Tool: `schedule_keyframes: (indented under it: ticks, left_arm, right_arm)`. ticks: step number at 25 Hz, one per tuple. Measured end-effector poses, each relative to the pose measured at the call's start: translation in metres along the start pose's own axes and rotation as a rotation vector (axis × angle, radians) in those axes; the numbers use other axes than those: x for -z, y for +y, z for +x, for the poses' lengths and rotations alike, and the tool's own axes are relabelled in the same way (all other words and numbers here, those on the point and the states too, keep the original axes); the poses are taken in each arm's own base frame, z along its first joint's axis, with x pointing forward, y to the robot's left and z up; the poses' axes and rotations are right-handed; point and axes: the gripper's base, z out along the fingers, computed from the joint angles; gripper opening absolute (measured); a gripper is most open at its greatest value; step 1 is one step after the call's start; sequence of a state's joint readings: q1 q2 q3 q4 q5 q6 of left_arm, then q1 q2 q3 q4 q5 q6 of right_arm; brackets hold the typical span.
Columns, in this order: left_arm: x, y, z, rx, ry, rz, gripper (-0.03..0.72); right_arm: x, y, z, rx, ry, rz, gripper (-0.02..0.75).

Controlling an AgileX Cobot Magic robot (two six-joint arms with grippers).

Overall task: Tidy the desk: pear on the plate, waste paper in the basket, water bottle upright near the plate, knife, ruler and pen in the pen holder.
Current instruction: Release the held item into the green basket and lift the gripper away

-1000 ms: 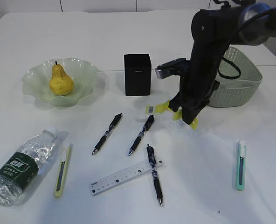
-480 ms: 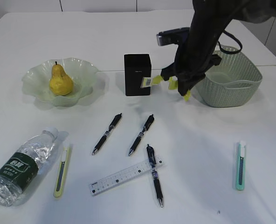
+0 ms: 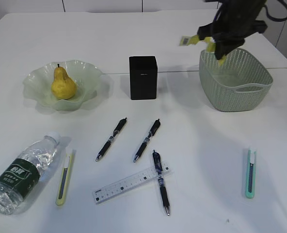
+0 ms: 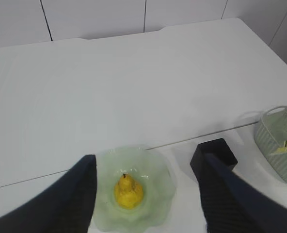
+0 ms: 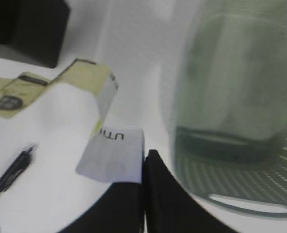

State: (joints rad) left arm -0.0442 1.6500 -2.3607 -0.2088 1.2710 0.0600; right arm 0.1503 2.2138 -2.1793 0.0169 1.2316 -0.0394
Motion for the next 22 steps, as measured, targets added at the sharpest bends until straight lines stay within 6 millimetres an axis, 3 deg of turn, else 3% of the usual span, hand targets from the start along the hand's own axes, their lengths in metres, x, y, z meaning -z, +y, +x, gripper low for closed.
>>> schedule_keyframes:
  ticks: [5, 8, 16, 22]
  left_arm:
    - [0.0, -0.001, 0.0, 0.006, -0.001, 0.013, 0.466]
    - [0.0, -0.001, 0.0, 0.007, -0.001, 0.015, 0.466]
    - [-0.001, -0.002, 0.0, 0.011, 0.0, 0.027, 0.466]
    - [-0.003, -0.002, 0.0, 0.012, 0.005, 0.027, 0.466]
  right_arm:
    - [0.003, -0.059, 0.005, -0.115, 0.003, 0.061, 0.015]
    - [0.004, -0.076, 0.008, -0.15, 0.007, 0.074, 0.015]
    - [-0.001, -0.08, 0.01, -0.142, 0.021, 0.086, 0.015]
    - [-0.03, -0.082, 0.013, -0.142, 0.079, 0.084, 0.015]
